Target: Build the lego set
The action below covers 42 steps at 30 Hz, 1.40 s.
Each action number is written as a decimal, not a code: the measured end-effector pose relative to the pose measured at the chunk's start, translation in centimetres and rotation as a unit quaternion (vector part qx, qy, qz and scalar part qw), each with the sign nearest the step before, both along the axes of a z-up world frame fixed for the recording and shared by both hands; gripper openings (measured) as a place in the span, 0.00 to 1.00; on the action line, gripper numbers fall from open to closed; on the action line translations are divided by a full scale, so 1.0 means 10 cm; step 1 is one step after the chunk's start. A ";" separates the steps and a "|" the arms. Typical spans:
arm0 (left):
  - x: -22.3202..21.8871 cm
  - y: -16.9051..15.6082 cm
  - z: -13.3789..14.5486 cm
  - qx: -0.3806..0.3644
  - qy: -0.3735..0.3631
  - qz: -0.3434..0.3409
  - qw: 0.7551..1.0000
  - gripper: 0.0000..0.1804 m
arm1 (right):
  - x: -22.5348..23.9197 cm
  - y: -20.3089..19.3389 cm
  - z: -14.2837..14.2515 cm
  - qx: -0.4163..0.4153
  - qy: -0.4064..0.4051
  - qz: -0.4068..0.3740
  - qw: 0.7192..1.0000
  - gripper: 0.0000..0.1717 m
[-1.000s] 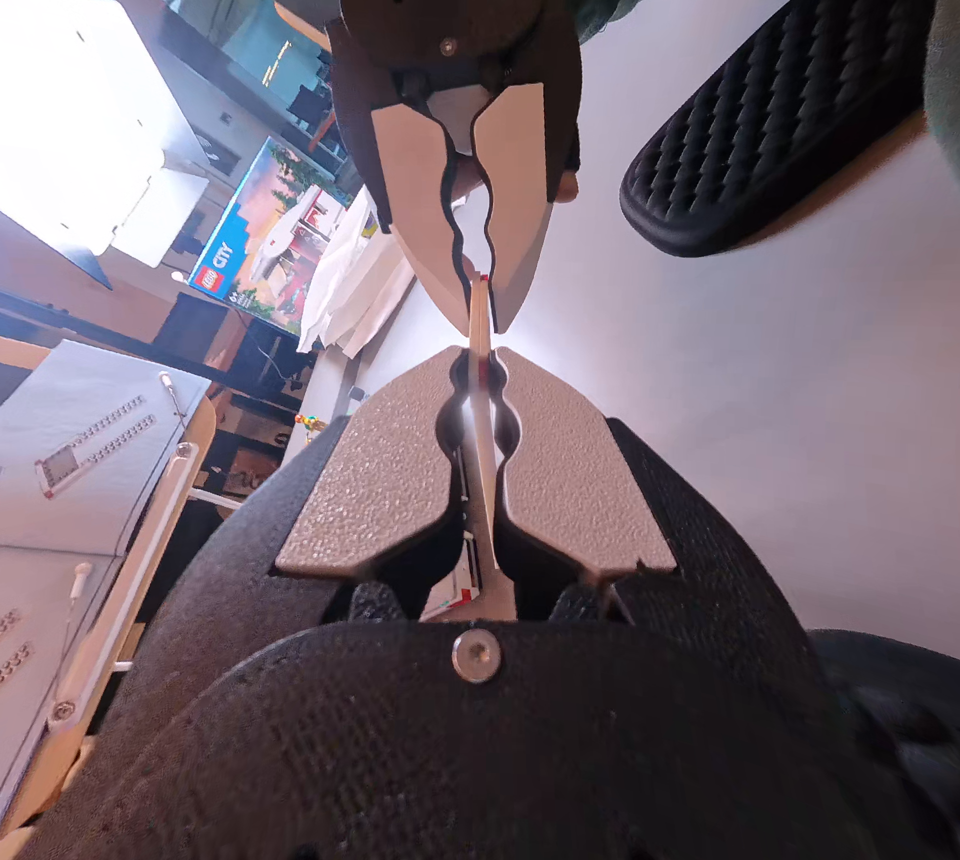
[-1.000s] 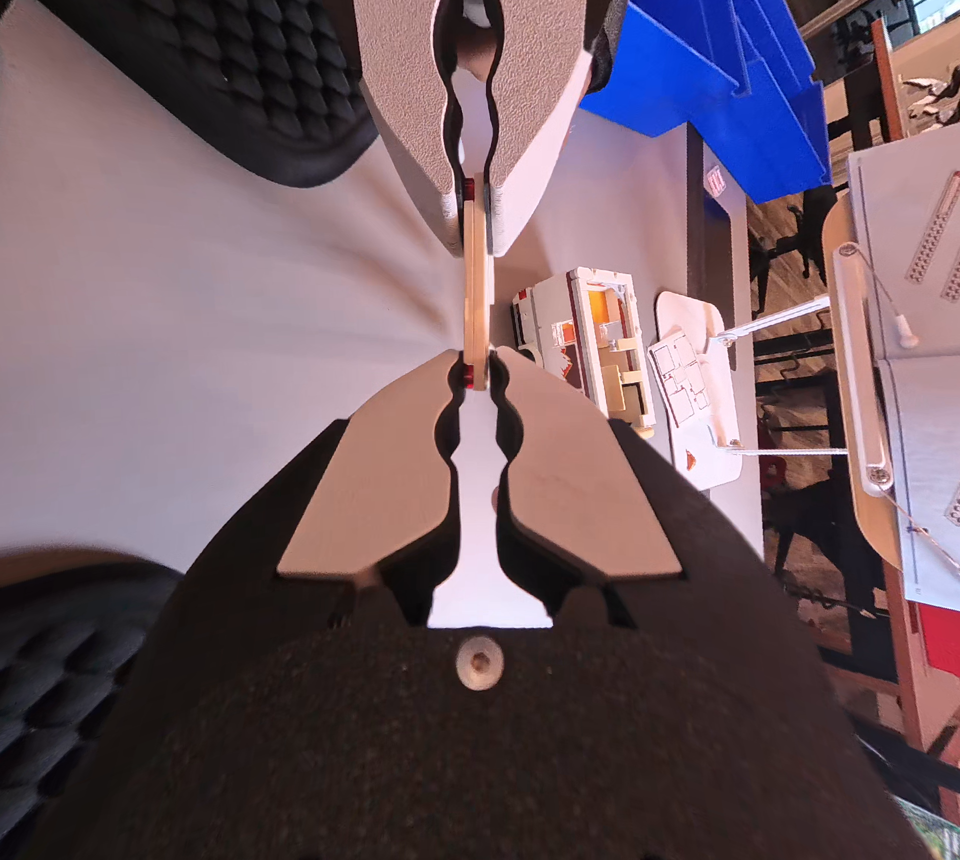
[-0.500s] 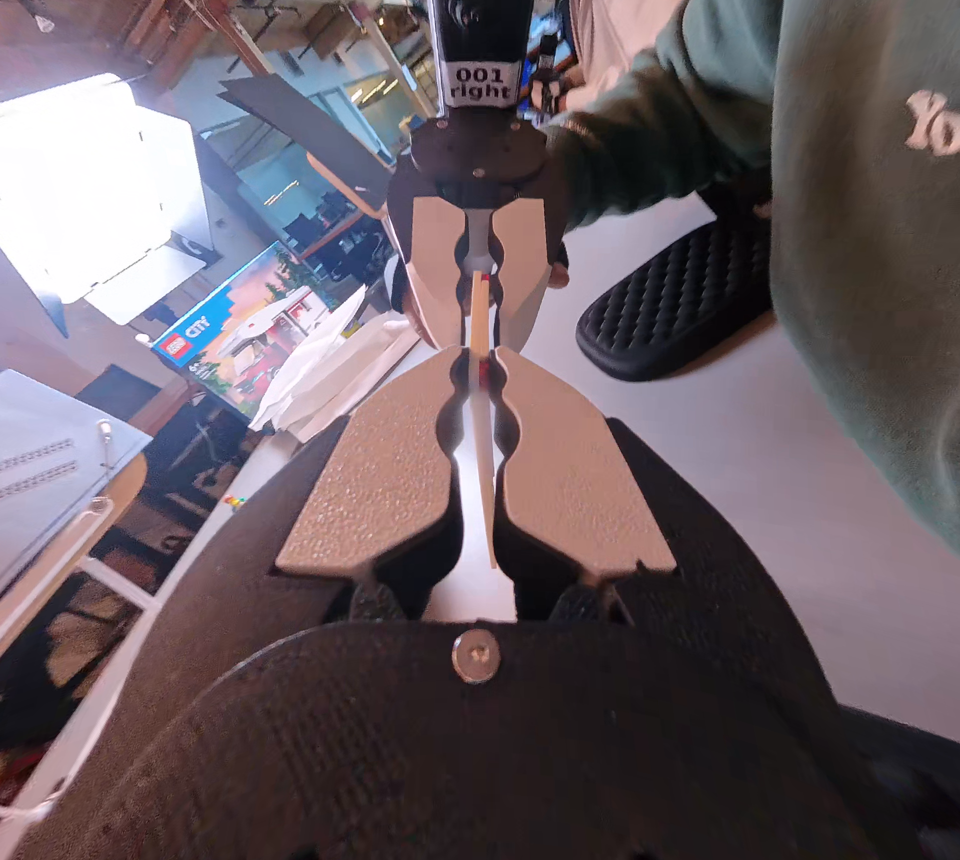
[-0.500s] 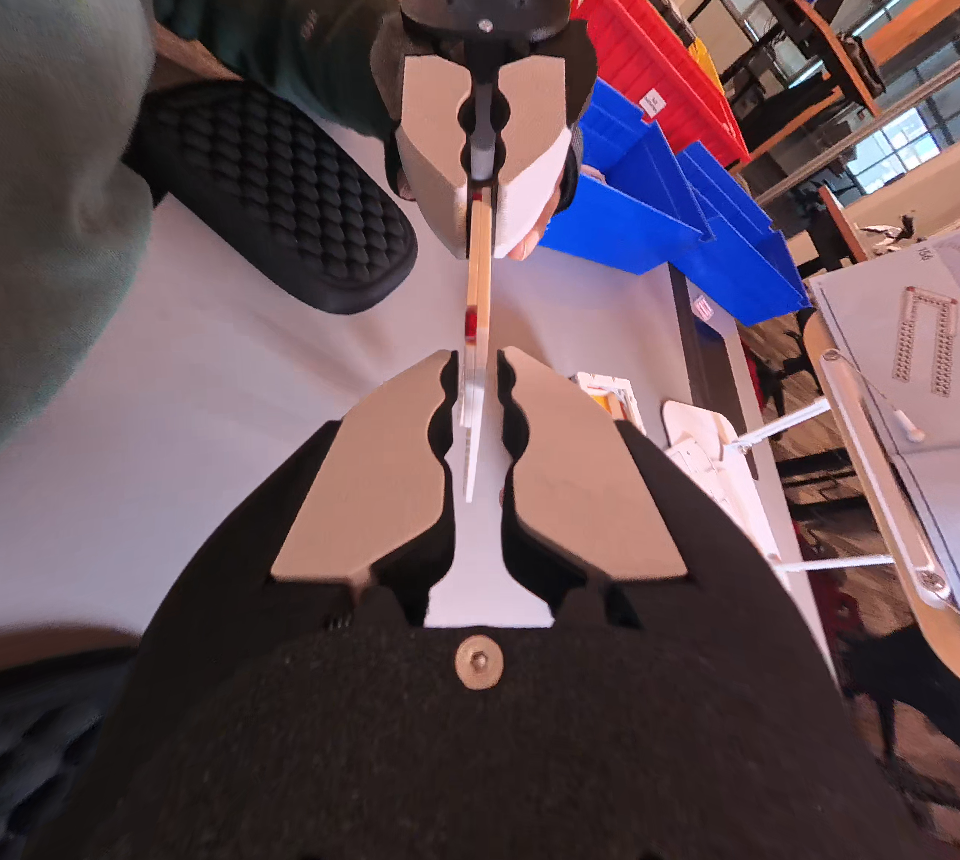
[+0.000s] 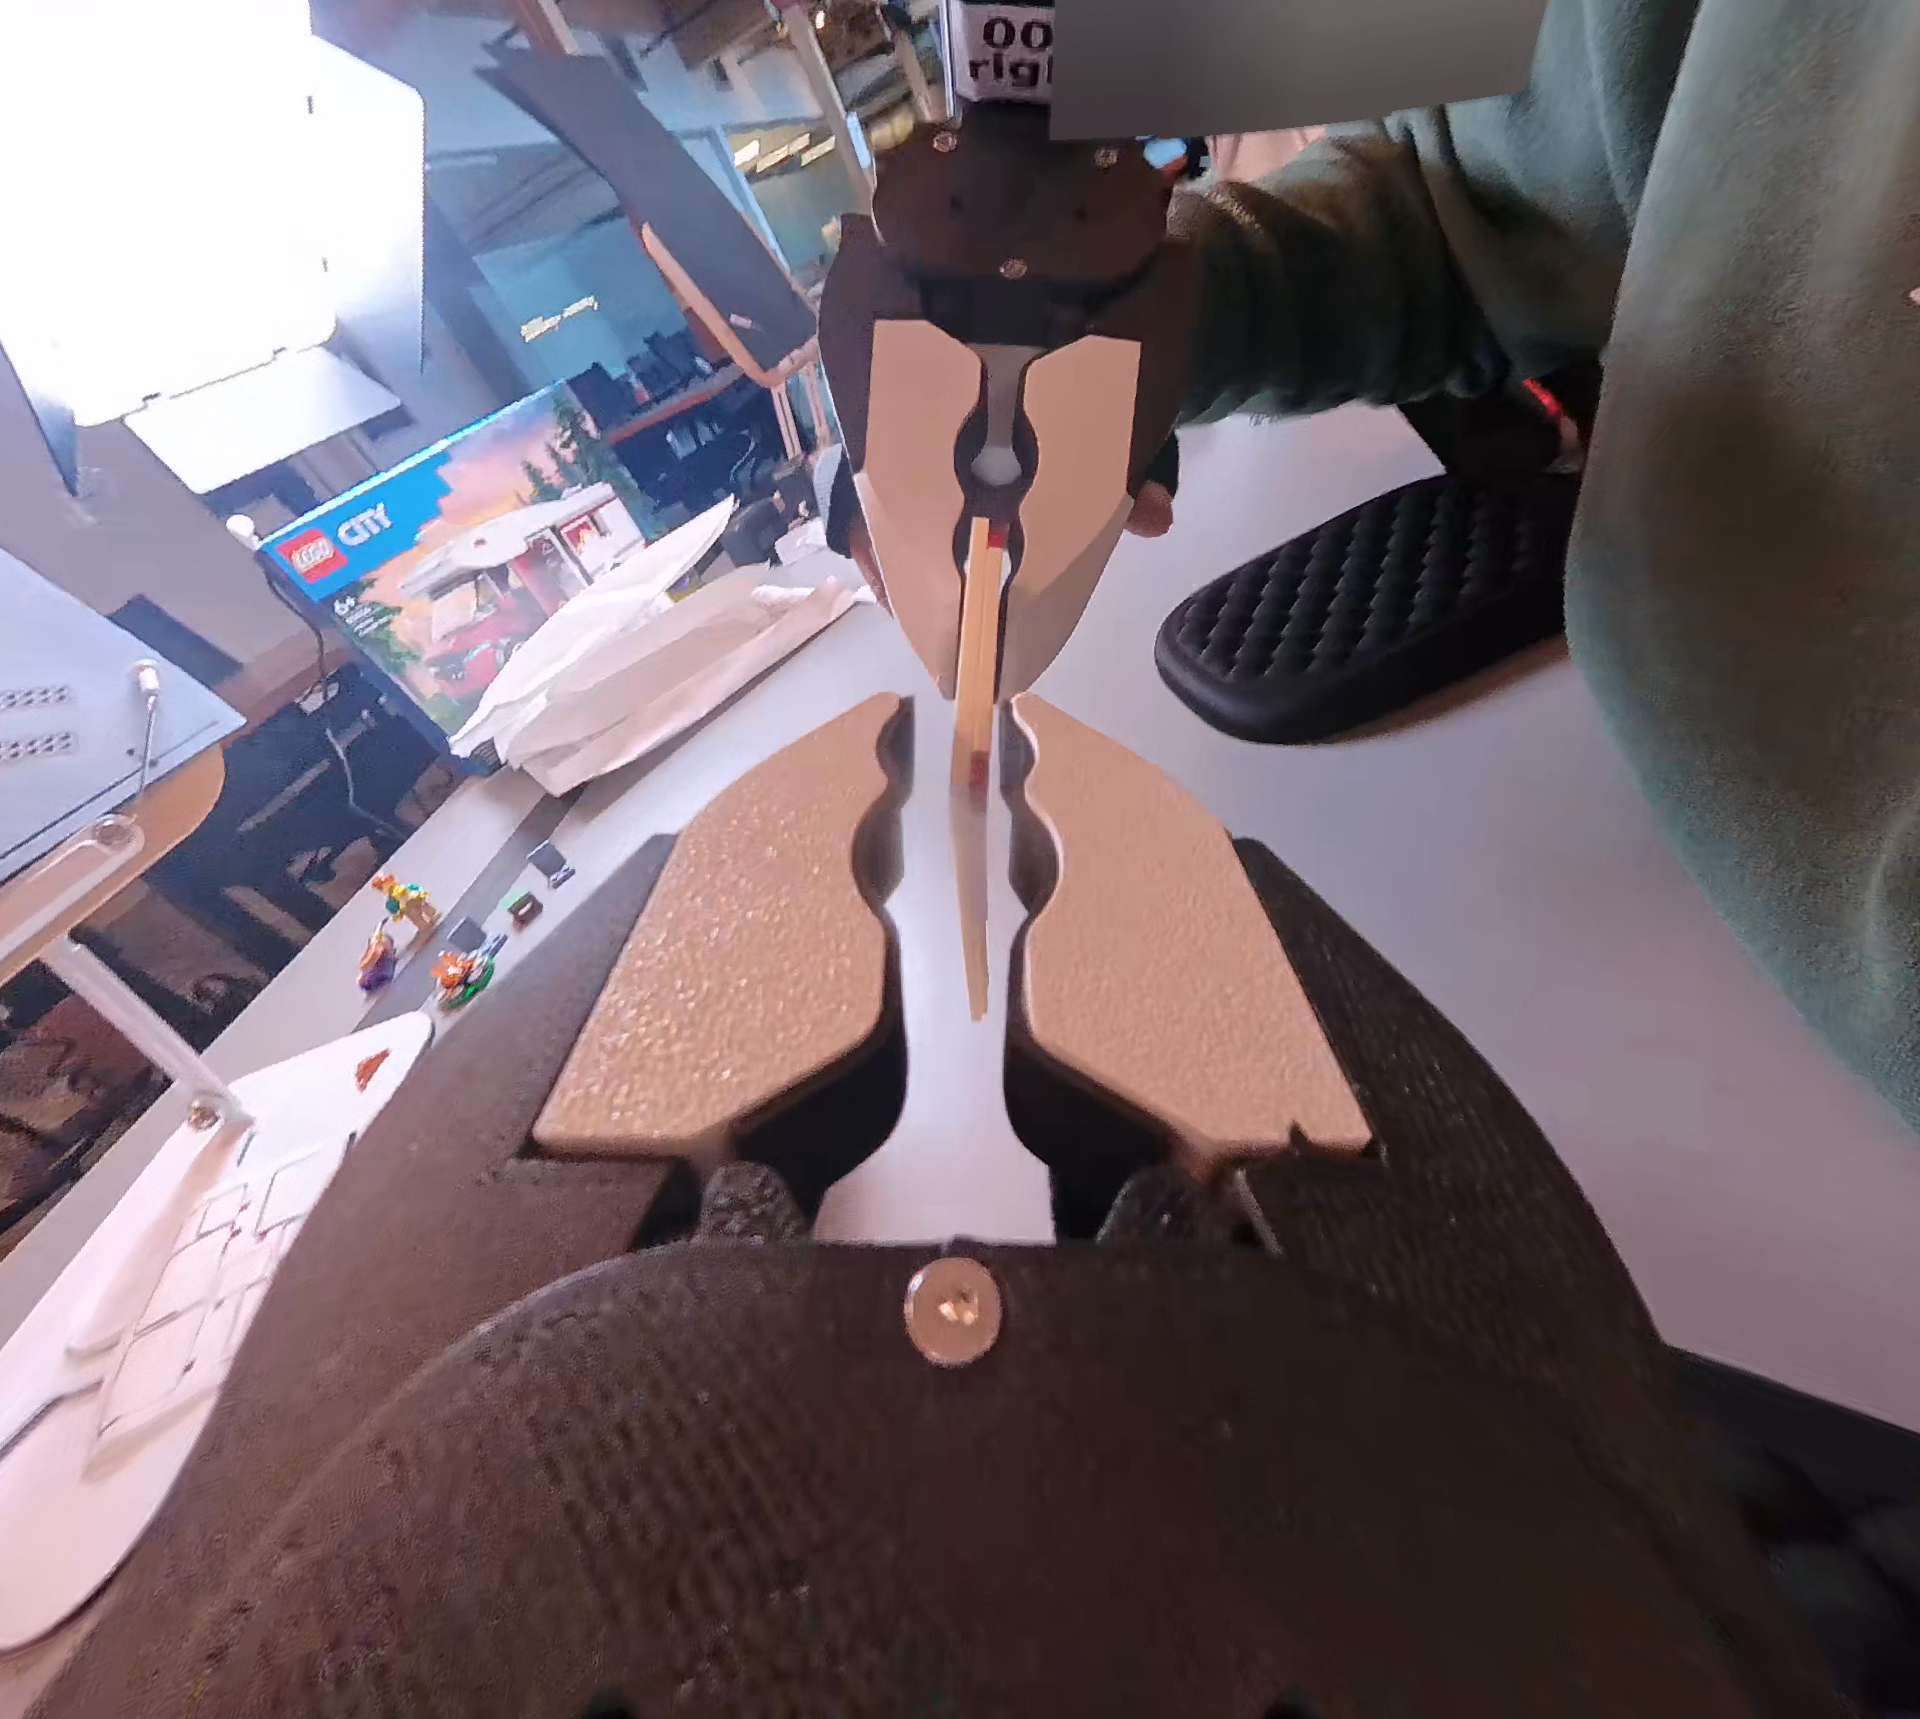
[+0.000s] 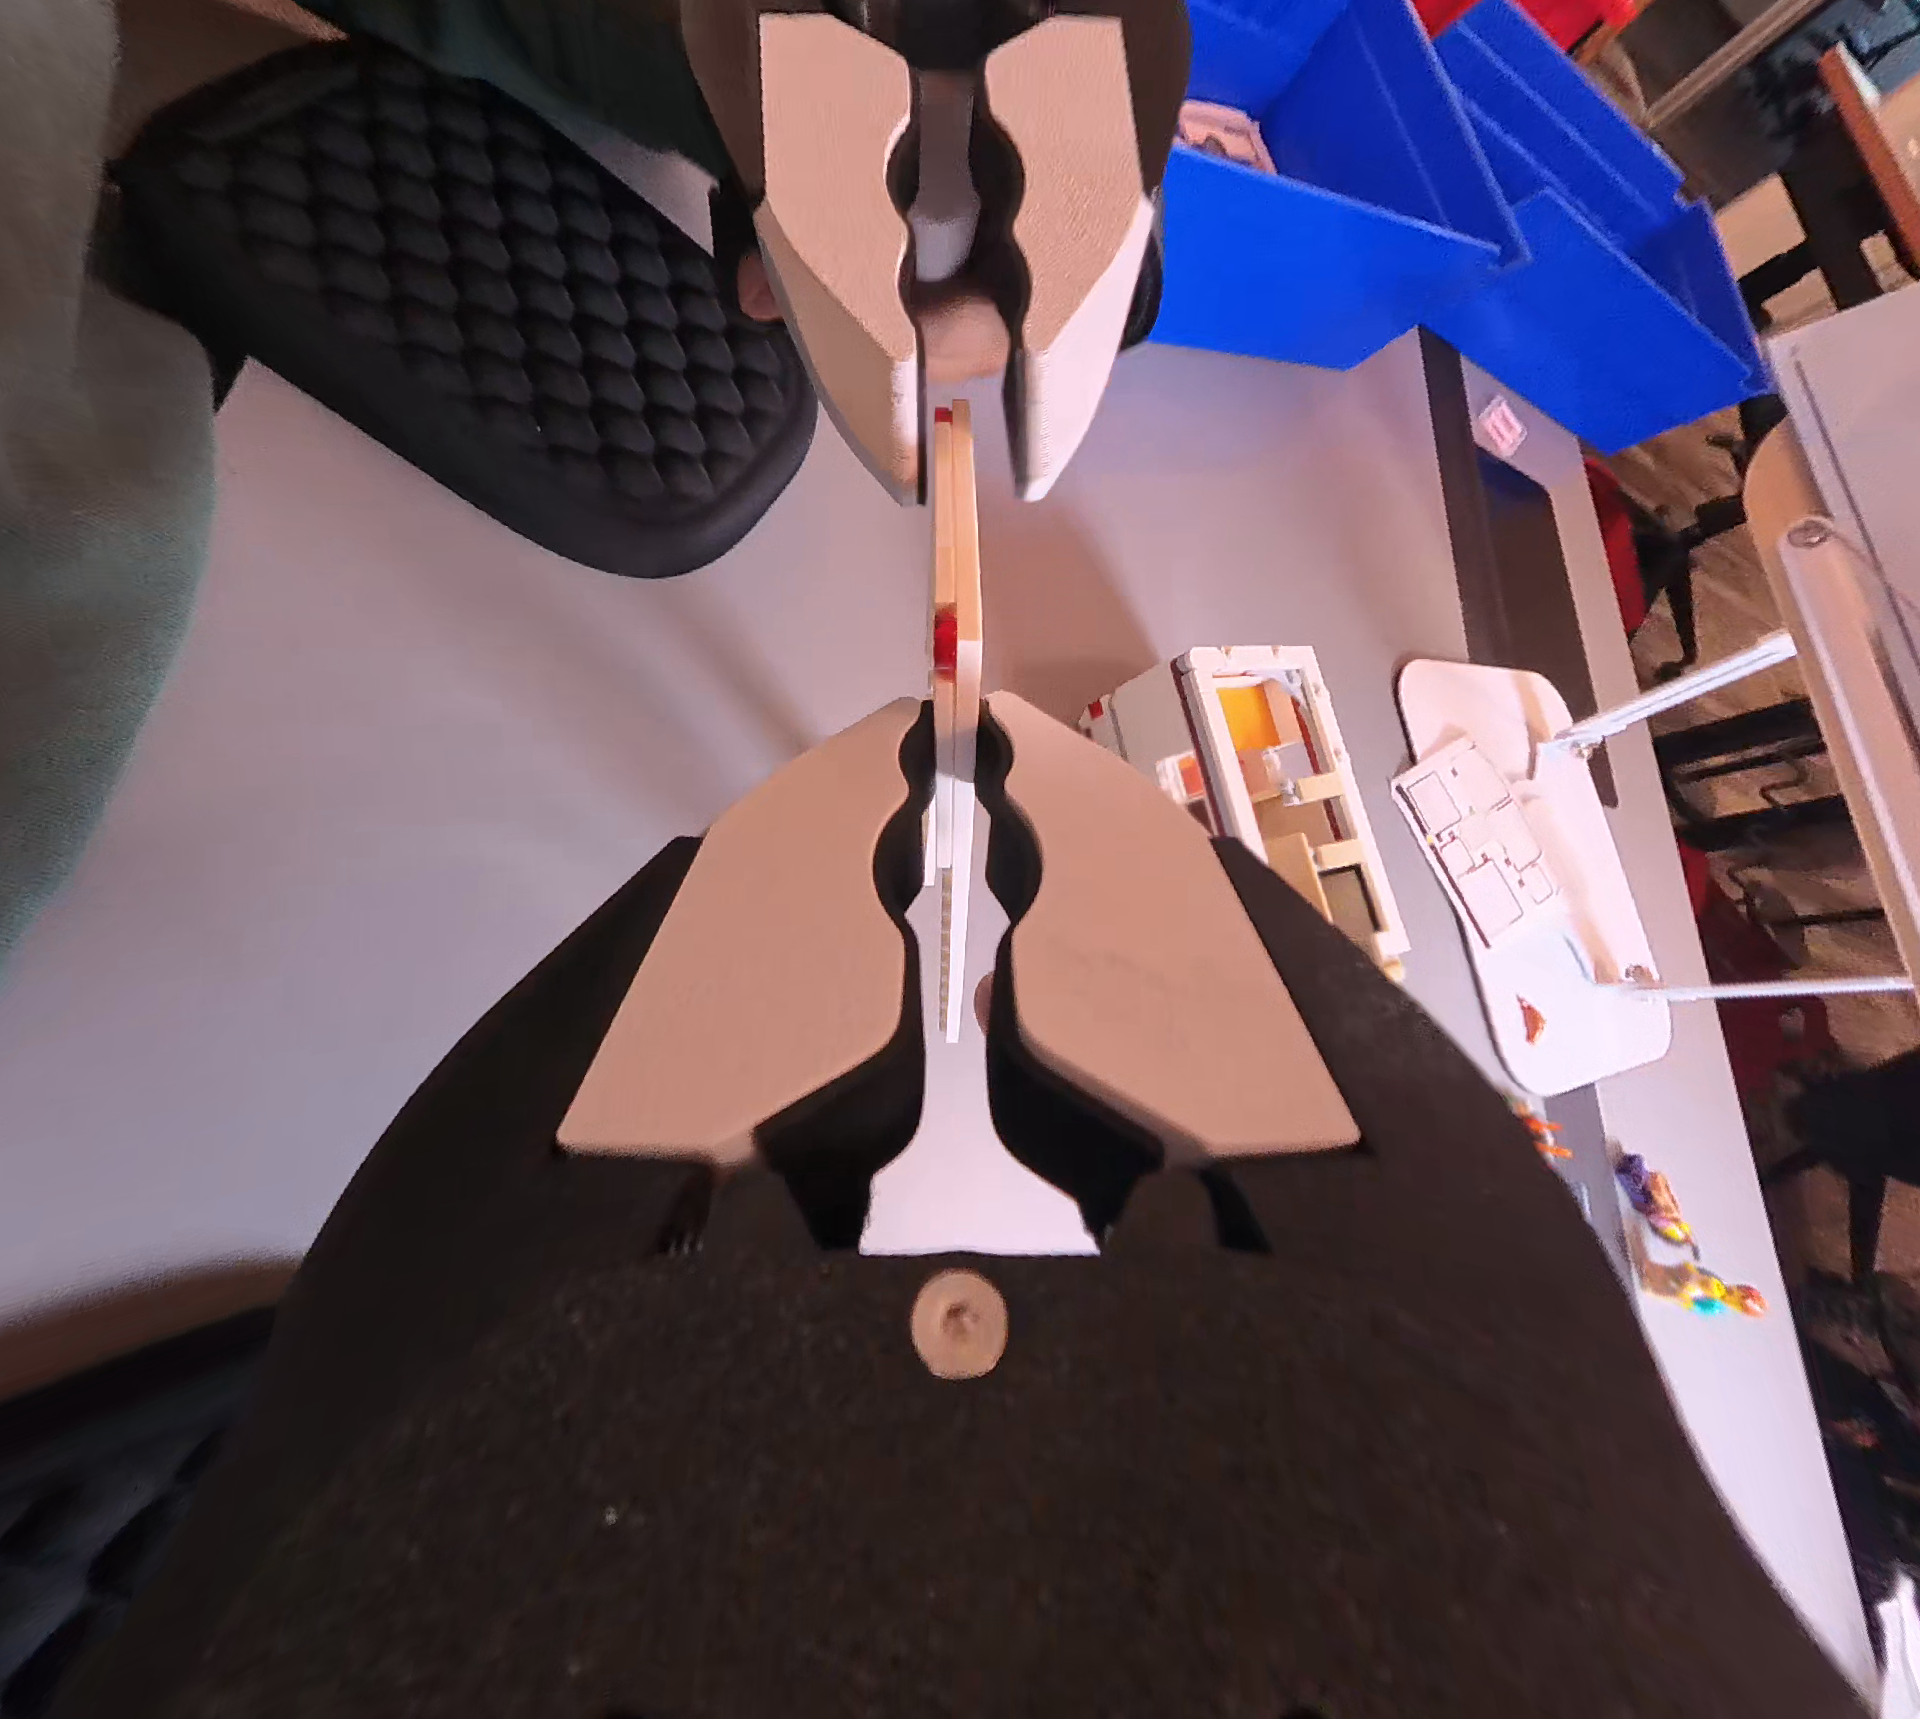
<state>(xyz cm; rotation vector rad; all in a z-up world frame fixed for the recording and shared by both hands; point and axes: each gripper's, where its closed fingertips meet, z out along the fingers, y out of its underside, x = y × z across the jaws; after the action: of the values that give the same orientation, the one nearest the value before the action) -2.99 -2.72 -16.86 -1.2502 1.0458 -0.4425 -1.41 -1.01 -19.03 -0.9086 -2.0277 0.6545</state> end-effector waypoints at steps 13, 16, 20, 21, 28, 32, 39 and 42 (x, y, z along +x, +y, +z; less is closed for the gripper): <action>0.08 0.15 -0.19 -0.004 0.112 0.057 0.992 0.04 | -0.09 0.03 -0.05 0.021 -0.001 -0.028 0.999 0.05; 0.04 0.16 -0.17 -0.019 0.084 0.045 0.995 0.04 | -0.05 0.07 -0.04 0.015 0.000 -0.027 1.000 0.05; 0.04 0.15 -0.18 -0.030 0.068 0.031 0.997 0.04 | -0.06 0.08 -0.06 0.006 -0.004 -0.028 1.000 0.03; 0.04 0.15 -0.20 -0.037 0.067 0.028 0.997 0.04 | -0.06 0.07 -0.07 0.001 -0.010 -0.027 1.000 0.03; -0.02 0.15 -0.23 -0.076 0.043 0.026 0.996 0.14 | -0.04 0.14 -0.15 -0.133 -0.073 -0.042 0.988 0.03; -0.13 0.21 -0.25 -0.112 0.016 0.040 0.993 0.17 | 0.00 0.24 -0.06 -0.306 -0.112 -0.049 0.944 0.03; -0.19 0.38 -0.26 -0.225 -0.093 0.028 0.969 0.15 | 0.00 0.36 -0.10 -0.600 -0.168 -0.054 0.780 0.03; -0.25 0.46 -0.55 -0.274 -0.065 0.056 0.958 0.16 | 0.00 0.39 -0.41 -0.650 -0.183 -0.075 0.734 0.03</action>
<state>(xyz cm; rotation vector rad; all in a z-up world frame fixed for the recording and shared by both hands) -5.53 1.84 -22.35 -1.7349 0.7544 -0.7487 -1.39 2.93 -23.09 -2.0748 -1.5314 2.0189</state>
